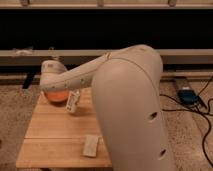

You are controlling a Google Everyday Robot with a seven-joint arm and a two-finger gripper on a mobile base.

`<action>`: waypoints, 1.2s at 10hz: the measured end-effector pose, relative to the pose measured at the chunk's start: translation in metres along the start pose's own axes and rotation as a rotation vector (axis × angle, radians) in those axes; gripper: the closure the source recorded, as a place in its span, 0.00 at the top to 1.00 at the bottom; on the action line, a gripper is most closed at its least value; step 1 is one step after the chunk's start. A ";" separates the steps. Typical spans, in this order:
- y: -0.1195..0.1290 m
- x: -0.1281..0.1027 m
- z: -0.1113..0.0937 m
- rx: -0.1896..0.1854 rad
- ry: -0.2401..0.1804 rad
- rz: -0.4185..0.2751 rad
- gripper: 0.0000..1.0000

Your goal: Stand the bottle upright

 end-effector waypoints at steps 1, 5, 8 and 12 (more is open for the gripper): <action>0.000 -0.001 -0.002 0.001 0.024 -0.009 0.03; -0.006 -0.008 -0.013 0.021 0.132 -0.046 0.03; -0.011 -0.015 -0.022 0.038 0.198 -0.078 0.03; -0.015 -0.025 -0.030 0.057 0.248 -0.115 0.31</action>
